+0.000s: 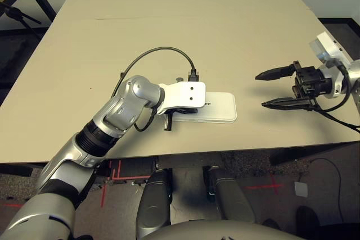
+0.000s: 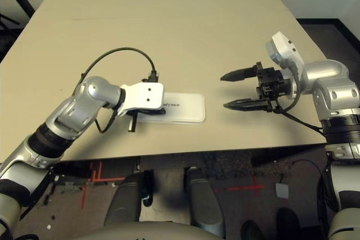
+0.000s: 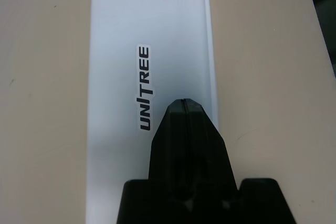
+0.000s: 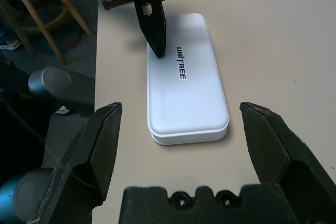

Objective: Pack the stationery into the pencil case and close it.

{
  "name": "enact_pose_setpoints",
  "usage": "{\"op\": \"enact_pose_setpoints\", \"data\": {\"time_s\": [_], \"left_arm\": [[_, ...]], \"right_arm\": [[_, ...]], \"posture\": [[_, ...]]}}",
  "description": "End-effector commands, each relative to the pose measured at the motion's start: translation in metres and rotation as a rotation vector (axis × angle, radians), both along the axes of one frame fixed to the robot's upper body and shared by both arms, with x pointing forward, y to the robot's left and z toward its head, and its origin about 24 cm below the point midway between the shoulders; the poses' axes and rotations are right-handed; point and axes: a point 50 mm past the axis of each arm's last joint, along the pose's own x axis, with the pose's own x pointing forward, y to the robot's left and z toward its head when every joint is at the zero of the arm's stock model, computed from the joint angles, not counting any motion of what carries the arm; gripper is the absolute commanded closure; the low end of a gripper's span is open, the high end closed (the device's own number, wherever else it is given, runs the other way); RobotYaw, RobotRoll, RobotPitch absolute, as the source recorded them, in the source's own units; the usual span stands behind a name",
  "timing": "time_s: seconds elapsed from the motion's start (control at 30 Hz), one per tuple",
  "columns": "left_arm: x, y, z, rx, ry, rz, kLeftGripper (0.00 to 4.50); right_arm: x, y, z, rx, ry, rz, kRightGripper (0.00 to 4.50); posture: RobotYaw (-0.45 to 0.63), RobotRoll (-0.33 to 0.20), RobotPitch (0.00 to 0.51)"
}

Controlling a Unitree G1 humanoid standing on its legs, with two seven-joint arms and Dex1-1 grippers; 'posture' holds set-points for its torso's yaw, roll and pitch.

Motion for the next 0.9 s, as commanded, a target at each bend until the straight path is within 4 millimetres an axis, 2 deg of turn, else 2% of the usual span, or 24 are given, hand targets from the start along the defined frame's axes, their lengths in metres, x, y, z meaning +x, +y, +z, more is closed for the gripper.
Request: {"op": "enact_pose_setpoints", "data": {"time_s": [0.03,0.07,0.17,0.3,0.43,0.5,0.63,0.73,0.9], "left_arm": [[0.005,0.009,-0.015,0.059,0.044,0.041,4.49],[0.007,0.010,-0.013,0.050,0.033,0.045,4.49],[0.015,0.013,0.000,-0.061,0.027,0.131,3.91],[0.031,0.027,0.029,-0.345,0.046,0.341,2.43],[0.039,0.061,0.039,-0.543,0.004,0.609,0.84],[0.043,0.082,0.040,-0.626,-0.075,0.759,0.05],[0.048,0.131,0.045,-0.811,-0.298,1.053,0.05],[0.044,0.165,0.046,-0.906,-0.438,1.253,0.05],[0.029,0.191,0.036,-0.982,-0.600,1.405,0.05]], "right_arm": [[0.001,0.001,-0.001,0.010,0.004,-0.009,0.00],[0.002,0.001,-0.001,0.016,0.006,-0.010,0.00],[0.002,0.004,-0.002,0.058,0.016,-0.026,0.00],[0.010,0.006,-0.002,0.146,-0.008,-0.153,0.00],[0.019,0.003,-0.005,0.269,-0.054,-0.329,0.00],[0.022,-0.001,-0.008,0.329,-0.071,-0.431,0.00],[0.035,-0.011,-0.016,0.405,-0.078,-0.705,0.00],[0.045,-0.019,-0.019,0.460,-0.093,-0.921,0.00],[0.057,-0.035,-0.029,0.434,-0.201,-1.282,0.00]], "posture": [[-0.01,0.000,0.178],[-0.01,0.000,0.179],[-0.02,0.000,0.179],[-0.03,0.000,0.177],[-0.02,0.000,0.177],[-0.02,0.000,0.178],[0.00,0.000,0.180],[0.00,0.000,0.178],[0.00,0.000,0.172]]}}
